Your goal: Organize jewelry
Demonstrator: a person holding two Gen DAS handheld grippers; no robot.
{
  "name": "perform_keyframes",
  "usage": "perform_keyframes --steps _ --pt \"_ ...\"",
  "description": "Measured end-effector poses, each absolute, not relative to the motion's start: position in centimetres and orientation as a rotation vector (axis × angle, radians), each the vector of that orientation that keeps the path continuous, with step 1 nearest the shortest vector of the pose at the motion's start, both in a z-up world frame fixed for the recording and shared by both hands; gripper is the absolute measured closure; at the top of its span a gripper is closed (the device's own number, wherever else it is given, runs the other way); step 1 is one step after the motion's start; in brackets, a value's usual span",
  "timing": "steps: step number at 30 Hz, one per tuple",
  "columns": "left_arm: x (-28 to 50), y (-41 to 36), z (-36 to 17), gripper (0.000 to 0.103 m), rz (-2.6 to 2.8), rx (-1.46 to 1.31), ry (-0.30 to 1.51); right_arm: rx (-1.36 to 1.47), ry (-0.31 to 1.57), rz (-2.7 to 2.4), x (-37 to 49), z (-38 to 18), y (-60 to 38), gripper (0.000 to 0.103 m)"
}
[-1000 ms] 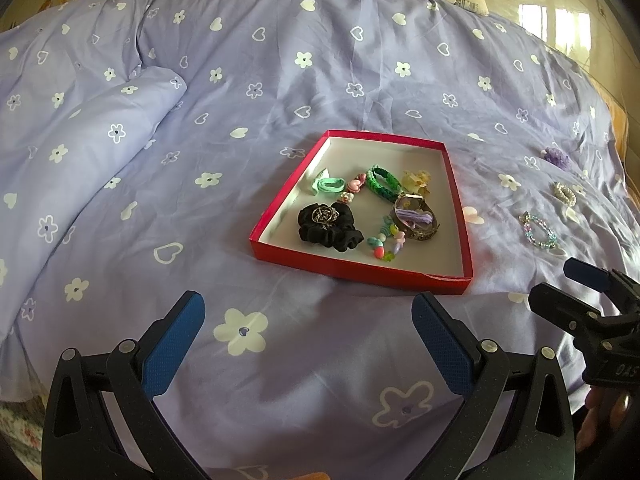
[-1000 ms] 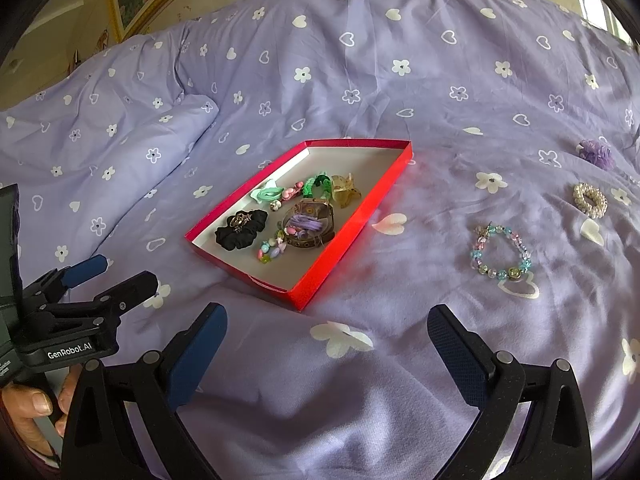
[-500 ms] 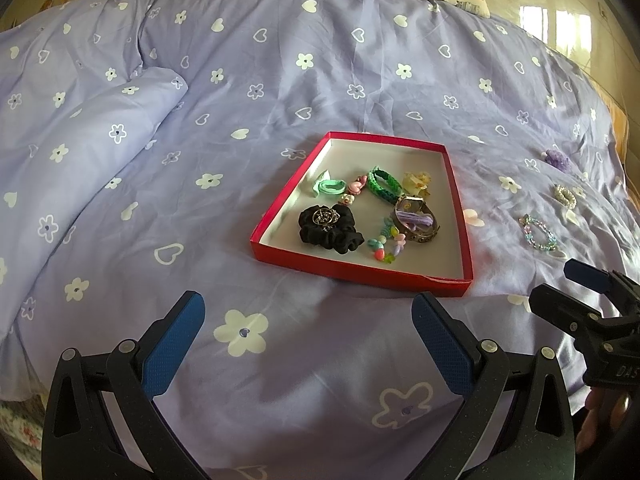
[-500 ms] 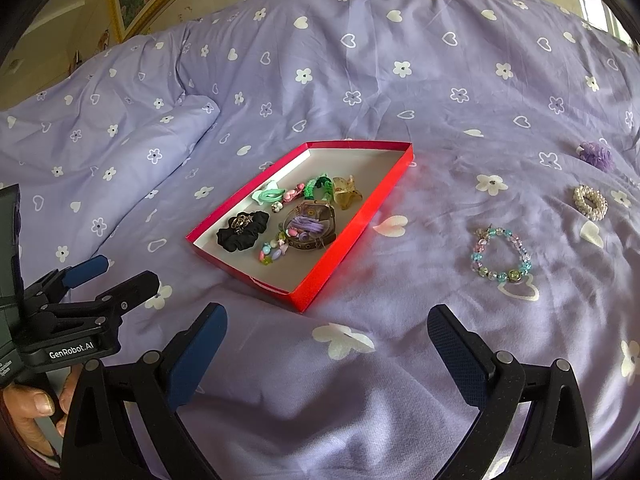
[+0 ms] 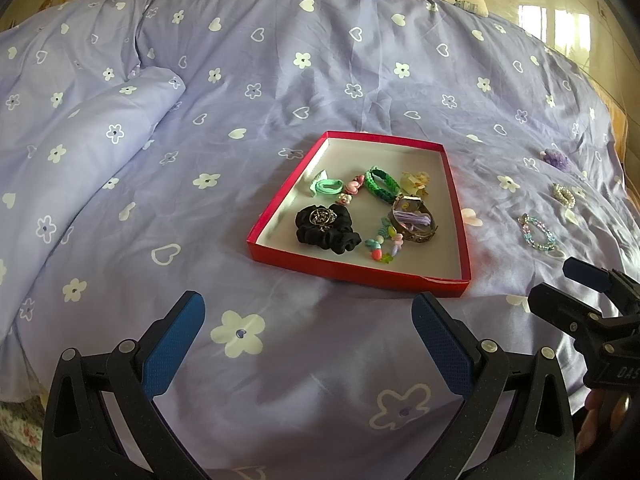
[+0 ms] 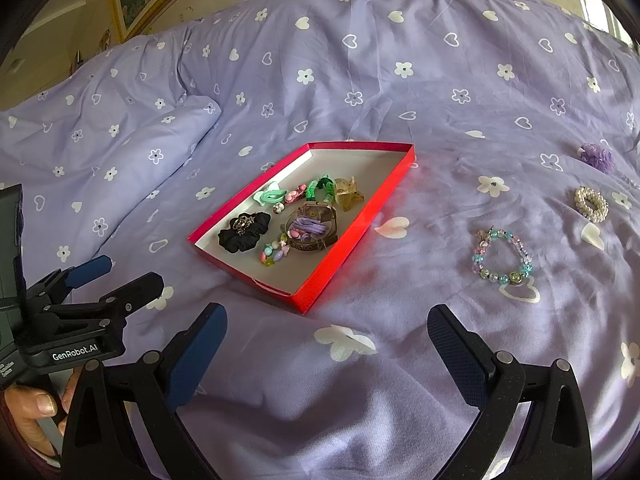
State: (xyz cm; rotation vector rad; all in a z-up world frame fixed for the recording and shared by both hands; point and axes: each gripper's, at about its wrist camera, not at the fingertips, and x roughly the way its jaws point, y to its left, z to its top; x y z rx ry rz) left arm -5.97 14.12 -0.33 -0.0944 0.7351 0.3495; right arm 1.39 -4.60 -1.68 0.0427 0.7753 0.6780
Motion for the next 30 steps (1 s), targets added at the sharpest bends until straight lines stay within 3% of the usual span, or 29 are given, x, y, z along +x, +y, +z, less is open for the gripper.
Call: perform_keyframes --steps 30 --pt "-5.71 13.64 -0.33 0.000 0.341 -0.092 0.740 0.046 0.772 0.684 1.46 -1.16 -4.43 0.002"
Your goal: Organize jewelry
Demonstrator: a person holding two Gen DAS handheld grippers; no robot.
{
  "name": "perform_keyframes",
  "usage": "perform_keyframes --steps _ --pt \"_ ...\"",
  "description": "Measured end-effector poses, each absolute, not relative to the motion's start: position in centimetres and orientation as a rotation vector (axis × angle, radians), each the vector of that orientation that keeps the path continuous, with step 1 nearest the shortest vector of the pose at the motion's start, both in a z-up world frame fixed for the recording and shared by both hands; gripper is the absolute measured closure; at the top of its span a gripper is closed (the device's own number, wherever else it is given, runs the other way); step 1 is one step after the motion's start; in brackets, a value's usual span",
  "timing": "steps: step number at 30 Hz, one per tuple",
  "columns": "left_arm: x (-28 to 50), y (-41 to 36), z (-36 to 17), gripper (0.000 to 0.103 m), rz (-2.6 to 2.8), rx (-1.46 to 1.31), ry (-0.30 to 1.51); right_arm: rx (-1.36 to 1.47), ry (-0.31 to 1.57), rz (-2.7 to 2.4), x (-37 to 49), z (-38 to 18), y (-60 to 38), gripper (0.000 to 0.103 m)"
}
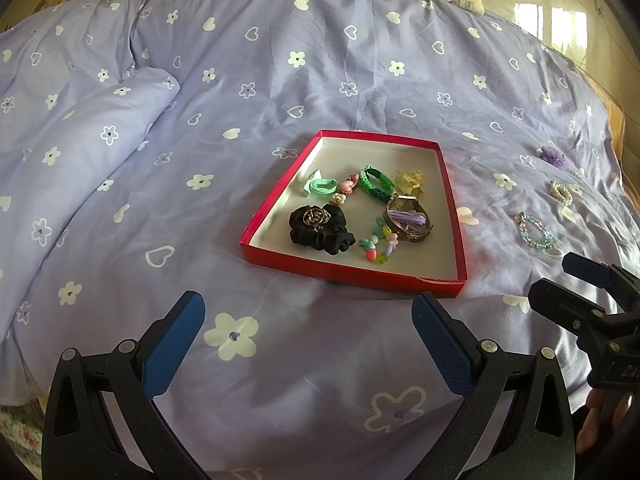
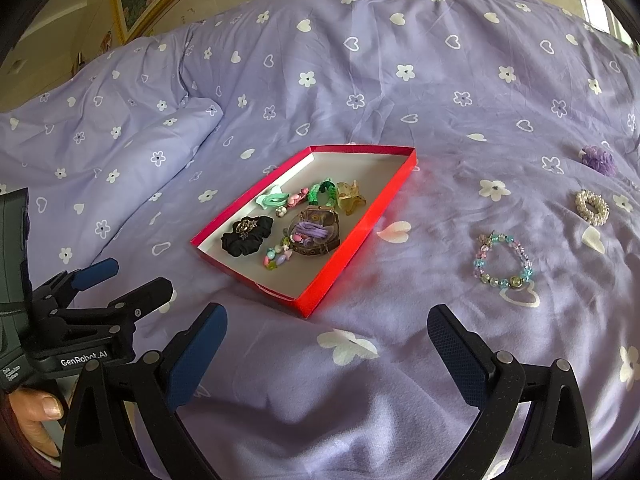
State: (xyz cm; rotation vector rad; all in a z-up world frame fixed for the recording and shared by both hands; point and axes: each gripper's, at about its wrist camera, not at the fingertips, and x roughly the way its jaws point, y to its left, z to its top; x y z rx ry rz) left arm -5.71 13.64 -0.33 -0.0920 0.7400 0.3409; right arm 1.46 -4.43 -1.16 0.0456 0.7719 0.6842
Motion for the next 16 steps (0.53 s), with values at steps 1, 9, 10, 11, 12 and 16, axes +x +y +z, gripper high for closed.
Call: perform_keyframes --steps 1,9,10,11,12,16 --pt "-5.73 13.61 -0.33 0.000 0.340 -0.093 0.740 0.046 0.771 0.684 1.46 -1.18 -4.47 0.002" --pt "-5.40 13.60 -0.43 0.000 0.336 -0.097 0.742 0.049 0.770 0.685 1.84 -1.08 -4.52 0.002" --pt "-5.44 13.63 -0.42 0.000 0.335 -0.098 0.741 0.049 0.771 0.685 1.78 -1.06 -4.59 0.002" --pt "-5.34 13.66 -0.42 0.000 0.334 -0.100 0.742 0.050 0.772 0.686 1.81 -1.03 -4.66 0.002" --pt "-5.34 13.66 -0.43 0.000 0.335 -0.099 0.742 0.050 0.773 0.687 1.86 -1.06 -4.67 0.002" --pt "-5.08 13.62 -0.52 0.000 0.330 -0.099 0.746 0.051 0.780 0.691 2.08 -1.20 -4.68 0.002"
